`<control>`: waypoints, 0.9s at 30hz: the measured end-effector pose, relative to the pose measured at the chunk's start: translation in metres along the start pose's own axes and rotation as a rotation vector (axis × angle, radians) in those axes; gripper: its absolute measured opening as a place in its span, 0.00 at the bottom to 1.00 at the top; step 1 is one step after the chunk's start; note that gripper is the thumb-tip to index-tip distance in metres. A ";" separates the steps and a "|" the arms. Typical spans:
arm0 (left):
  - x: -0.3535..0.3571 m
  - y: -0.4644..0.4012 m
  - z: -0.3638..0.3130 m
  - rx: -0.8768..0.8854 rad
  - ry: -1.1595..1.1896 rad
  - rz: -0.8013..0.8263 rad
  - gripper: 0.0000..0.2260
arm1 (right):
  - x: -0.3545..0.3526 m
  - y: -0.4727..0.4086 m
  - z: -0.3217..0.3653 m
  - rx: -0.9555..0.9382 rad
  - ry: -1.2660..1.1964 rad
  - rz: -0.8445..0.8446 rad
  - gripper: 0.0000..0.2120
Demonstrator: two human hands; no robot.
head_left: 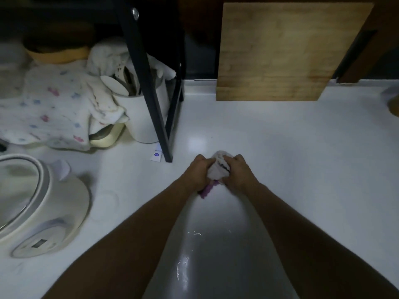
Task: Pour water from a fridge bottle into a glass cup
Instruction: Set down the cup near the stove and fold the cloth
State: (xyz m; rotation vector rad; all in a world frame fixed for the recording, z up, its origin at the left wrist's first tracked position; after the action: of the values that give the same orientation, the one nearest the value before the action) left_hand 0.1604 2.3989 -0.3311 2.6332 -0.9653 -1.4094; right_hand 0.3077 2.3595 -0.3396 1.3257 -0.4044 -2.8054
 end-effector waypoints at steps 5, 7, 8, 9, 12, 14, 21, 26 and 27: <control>-0.003 0.021 0.019 -0.007 0.037 -0.013 0.26 | 0.019 0.008 0.020 0.004 0.063 0.081 0.38; -0.002 0.041 0.026 -0.026 0.010 0.008 0.30 | 0.028 0.022 0.032 -0.047 0.065 0.093 0.35; -0.002 0.052 0.029 -0.032 0.000 0.007 0.32 | 0.032 0.032 0.037 -0.084 0.054 0.100 0.32; 0.000 0.063 0.033 -0.037 -0.009 0.004 0.33 | 0.037 0.041 0.042 -0.095 0.047 0.116 0.30; 0.004 0.098 0.040 -0.034 -0.036 -0.014 0.36 | 0.050 0.068 0.047 -0.090 0.001 0.121 0.25; 0.011 0.124 0.041 -0.015 -0.063 -0.012 0.37 | 0.058 0.086 0.044 -0.086 -0.024 0.116 0.21; 0.065 0.213 0.039 -0.075 -0.016 -0.021 0.34 | 0.069 0.181 0.030 -0.078 -0.076 0.168 0.11; 0.108 0.247 0.007 -0.126 0.047 -0.012 0.30 | 0.060 0.239 0.009 -0.030 -0.052 0.158 0.20; 0.113 0.247 -0.001 -0.131 0.051 -0.010 0.31 | 0.056 0.245 0.002 -0.017 -0.057 0.144 0.21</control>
State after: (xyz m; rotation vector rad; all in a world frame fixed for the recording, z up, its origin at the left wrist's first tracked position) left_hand 0.0804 2.1403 -0.3469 2.5688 -0.8262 -1.3509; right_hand 0.2464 2.1165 -0.3234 1.1652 -0.4562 -2.7269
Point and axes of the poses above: each hand's wrist, its own y-axis away from the middle knuckle, its own x-axis out of the palm, z = x × y, the point moved 4 cm from there along -y, towards the middle knuckle
